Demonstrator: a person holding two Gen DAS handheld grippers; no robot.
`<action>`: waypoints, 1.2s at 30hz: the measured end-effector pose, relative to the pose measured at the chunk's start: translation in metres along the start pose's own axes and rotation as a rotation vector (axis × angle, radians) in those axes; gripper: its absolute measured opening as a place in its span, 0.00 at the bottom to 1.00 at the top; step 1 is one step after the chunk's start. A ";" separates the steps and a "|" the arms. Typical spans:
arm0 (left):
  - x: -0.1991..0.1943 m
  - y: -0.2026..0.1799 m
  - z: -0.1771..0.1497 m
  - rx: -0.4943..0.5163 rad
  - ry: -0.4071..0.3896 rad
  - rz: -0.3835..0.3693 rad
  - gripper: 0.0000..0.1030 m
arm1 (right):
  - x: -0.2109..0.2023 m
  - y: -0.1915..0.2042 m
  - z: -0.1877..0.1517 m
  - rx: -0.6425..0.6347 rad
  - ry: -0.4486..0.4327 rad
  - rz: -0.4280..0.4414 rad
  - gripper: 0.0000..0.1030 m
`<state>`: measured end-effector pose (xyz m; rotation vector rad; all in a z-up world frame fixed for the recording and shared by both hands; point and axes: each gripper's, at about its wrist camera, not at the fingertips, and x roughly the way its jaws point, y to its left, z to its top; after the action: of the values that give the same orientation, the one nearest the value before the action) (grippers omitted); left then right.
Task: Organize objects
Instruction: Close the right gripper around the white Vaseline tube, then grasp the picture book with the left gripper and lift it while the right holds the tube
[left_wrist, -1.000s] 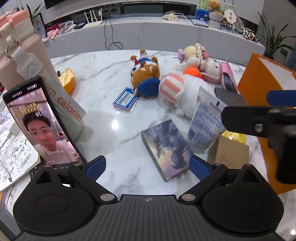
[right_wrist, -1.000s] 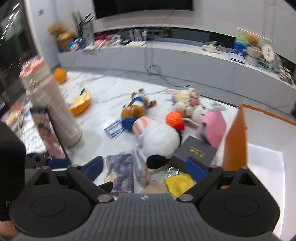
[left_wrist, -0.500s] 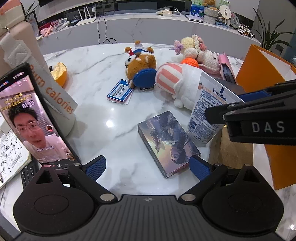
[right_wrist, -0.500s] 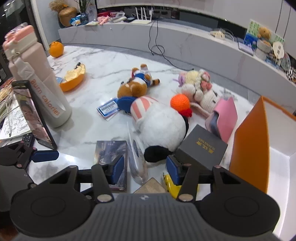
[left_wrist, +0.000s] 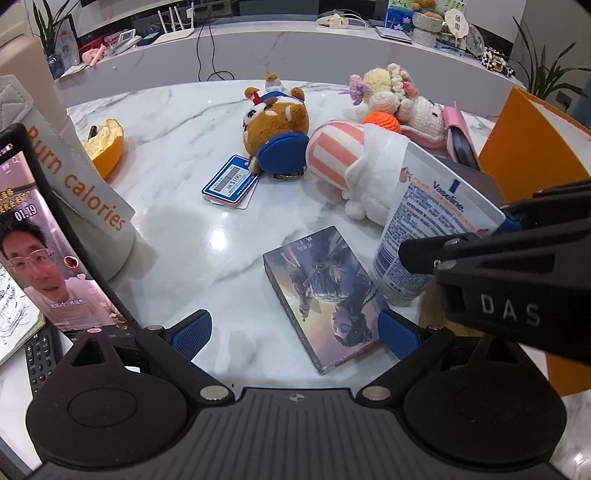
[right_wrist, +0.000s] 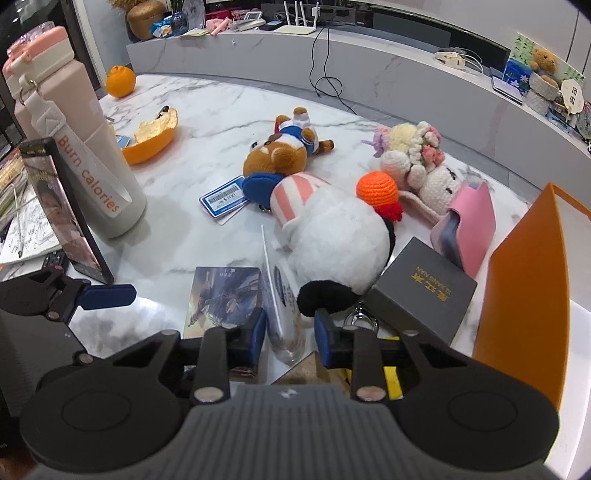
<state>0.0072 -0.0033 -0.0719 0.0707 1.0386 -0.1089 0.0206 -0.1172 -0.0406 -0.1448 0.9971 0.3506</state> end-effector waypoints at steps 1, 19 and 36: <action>0.002 0.000 0.001 -0.001 0.001 0.003 1.00 | 0.001 0.000 0.000 -0.001 0.002 0.002 0.30; 0.018 -0.008 0.008 -0.044 0.006 -0.023 1.00 | 0.011 -0.006 0.001 0.036 0.017 0.030 0.22; 0.033 -0.003 0.008 -0.052 0.009 -0.050 1.00 | 0.004 -0.021 -0.002 0.065 0.035 0.032 0.22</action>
<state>0.0307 -0.0086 -0.0966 -0.0020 1.0514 -0.1276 0.0284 -0.1368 -0.0462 -0.0762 1.0448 0.3458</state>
